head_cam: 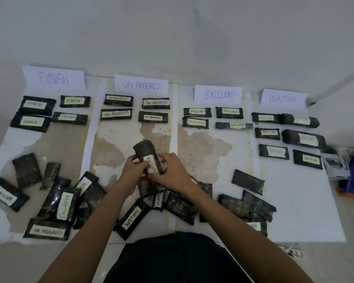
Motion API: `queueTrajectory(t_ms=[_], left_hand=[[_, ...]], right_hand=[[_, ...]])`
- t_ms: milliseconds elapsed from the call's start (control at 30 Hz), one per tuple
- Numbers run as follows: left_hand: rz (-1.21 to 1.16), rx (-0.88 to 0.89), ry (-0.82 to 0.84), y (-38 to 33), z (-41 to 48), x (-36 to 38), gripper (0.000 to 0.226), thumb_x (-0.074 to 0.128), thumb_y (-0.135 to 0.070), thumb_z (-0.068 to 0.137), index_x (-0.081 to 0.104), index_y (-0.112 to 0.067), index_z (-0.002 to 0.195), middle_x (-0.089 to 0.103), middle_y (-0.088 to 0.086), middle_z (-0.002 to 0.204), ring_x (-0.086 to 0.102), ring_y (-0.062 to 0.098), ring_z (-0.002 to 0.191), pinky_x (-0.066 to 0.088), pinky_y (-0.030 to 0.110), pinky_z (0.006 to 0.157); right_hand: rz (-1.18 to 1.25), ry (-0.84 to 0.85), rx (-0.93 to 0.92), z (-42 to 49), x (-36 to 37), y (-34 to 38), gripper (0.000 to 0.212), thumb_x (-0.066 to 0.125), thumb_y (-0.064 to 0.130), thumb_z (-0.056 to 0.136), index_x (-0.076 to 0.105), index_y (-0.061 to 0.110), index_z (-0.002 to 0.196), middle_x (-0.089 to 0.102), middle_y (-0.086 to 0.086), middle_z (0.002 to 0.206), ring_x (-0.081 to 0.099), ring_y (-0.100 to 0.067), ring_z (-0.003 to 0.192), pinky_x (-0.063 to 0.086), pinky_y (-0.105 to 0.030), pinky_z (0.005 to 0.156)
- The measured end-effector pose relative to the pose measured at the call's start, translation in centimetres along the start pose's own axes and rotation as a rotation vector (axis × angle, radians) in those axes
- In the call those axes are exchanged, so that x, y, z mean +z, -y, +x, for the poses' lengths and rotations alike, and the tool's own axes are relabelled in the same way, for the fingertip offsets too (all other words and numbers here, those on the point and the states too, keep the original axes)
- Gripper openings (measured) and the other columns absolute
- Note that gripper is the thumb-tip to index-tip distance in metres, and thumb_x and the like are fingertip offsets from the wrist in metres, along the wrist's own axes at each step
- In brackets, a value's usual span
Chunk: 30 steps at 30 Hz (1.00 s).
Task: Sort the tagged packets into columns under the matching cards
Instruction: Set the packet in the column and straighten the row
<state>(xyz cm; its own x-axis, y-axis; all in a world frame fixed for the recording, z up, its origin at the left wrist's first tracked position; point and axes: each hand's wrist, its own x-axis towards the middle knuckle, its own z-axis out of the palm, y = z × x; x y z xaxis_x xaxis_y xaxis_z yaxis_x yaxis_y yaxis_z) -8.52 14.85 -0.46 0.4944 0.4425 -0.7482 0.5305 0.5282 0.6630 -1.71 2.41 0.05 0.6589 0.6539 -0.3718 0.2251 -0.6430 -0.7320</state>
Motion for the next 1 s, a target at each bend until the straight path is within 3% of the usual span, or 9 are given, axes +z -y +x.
queueTrajectory(t_ms=[167, 267, 400, 500, 567, 700, 800, 1000], left_hand=[[-0.023, 0.001, 0.044, 0.5, 0.3, 2.2, 0.052, 0.058, 0.002, 0.084, 0.036, -0.007, 0.130, 0.057, 0.018, 0.118, 0.064, 0.026, 0.090, 0.056, 0.033, 0.059], [-0.049, 0.005, 0.083, 0.4, 0.9, 3.3, 0.053, 0.060, 0.001, 0.084, 0.038, -0.008, 0.131, 0.058, 0.017, 0.119, 0.065, 0.025, 0.094, 0.057, 0.027, 0.059], [0.164, 0.124, 0.034, -0.7, 2.1, 5.1, 0.067, 0.058, -0.002, 0.085, 0.025, -0.015, 0.143, 0.055, 0.009, 0.113, 0.060, 0.023, 0.097, 0.051, 0.032, 0.081], [0.348, 0.192, 0.084, -1.4, 3.3, 7.1, 0.055, 0.056, -0.007, 0.087, 0.038, -0.017, 0.138, 0.057, 0.007, 0.122, 0.056, 0.022, 0.106, 0.048, 0.036, 0.091], [0.462, 0.233, 0.131, -1.7, 4.0, 8.8, 0.045, 0.055, -0.010, 0.088, 0.048, -0.016, 0.132, 0.057, 0.005, 0.125, 0.053, 0.018, 0.105, 0.045, 0.033, 0.090], [0.603, 0.281, 0.215, -1.6, 4.9, 11.8, 0.040, 0.053, -0.012, 0.089, 0.051, -0.014, 0.130, 0.056, 0.004, 0.126, 0.051, 0.013, 0.101, 0.040, 0.022, 0.078], [0.696, 0.316, 0.263, -1.5, 5.3, 14.1, 0.047, 0.049, -0.014, 0.090, 0.044, -0.016, 0.137, 0.050, 0.002, 0.135, 0.049, 0.015, 0.116, 0.038, 0.022, 0.086], [0.781, 0.447, 0.321, -1.3, 5.4, 18.7, 0.053, 0.051, -0.008, 0.090, 0.035, -0.013, 0.141, 0.042, 0.006, 0.141, 0.050, 0.016, 0.111, 0.036, 0.024, 0.095]], right_hand=[[-0.214, -0.092, -0.060, -0.5, -0.1, -1.7, 0.071, 0.072, 0.034, 0.072, 0.043, 0.018, 0.134, 0.046, -0.007, 0.114, 0.055, -0.027, 0.096, 0.052, -0.039, 0.079], [-0.301, -0.135, -0.078, 0.0, -1.9, -3.1, 0.065, 0.072, 0.024, 0.074, 0.045, 0.016, 0.132, 0.049, -0.009, 0.119, 0.053, -0.028, 0.101, 0.051, -0.042, 0.085], [-0.376, -0.150, -0.079, 1.6, -6.0, -5.6, 0.058, 0.072, 0.014, 0.075, 0.051, 0.017, 0.128, 0.053, -0.006, 0.122, 0.054, -0.022, 0.102, 0.049, -0.035, 0.088], [-0.438, -0.133, -0.074, 3.4, -9.2, -7.8, 0.054, 0.072, 0.008, 0.074, 0.054, 0.015, 0.124, 0.055, -0.007, 0.122, 0.056, -0.026, 0.102, 0.049, -0.037, 0.087], [-0.472, -0.126, -0.079, 4.6, -10.9, -9.2, 0.051, 0.071, 0.005, 0.074, 0.055, 0.014, 0.121, 0.055, -0.008, 0.121, 0.056, -0.029, 0.103, 0.048, -0.038, 0.086], [-0.521, -0.080, -0.079, 6.1, -13.8, -11.7, 0.050, 0.070, 0.002, 0.072, 0.056, 0.011, 0.120, 0.055, -0.011, 0.121, 0.054, -0.032, 0.106, 0.044, -0.037, 0.088], [-0.522, -0.069, -0.080, 6.2, -16.0, -13.7, 0.048, 0.069, -0.002, 0.071, 0.058, 0.008, 0.117, 0.056, -0.013, 0.118, 0.054, -0.033, 0.105, 0.045, -0.038, 0.086], [-0.483, -0.087, -0.105, 5.5, -19.8, -18.1, 0.051, 0.064, -0.014, 0.066, 0.059, 0.006, 0.113, 0.056, -0.015, 0.118, 0.055, -0.036, 0.104, 0.048, -0.040, 0.088]])
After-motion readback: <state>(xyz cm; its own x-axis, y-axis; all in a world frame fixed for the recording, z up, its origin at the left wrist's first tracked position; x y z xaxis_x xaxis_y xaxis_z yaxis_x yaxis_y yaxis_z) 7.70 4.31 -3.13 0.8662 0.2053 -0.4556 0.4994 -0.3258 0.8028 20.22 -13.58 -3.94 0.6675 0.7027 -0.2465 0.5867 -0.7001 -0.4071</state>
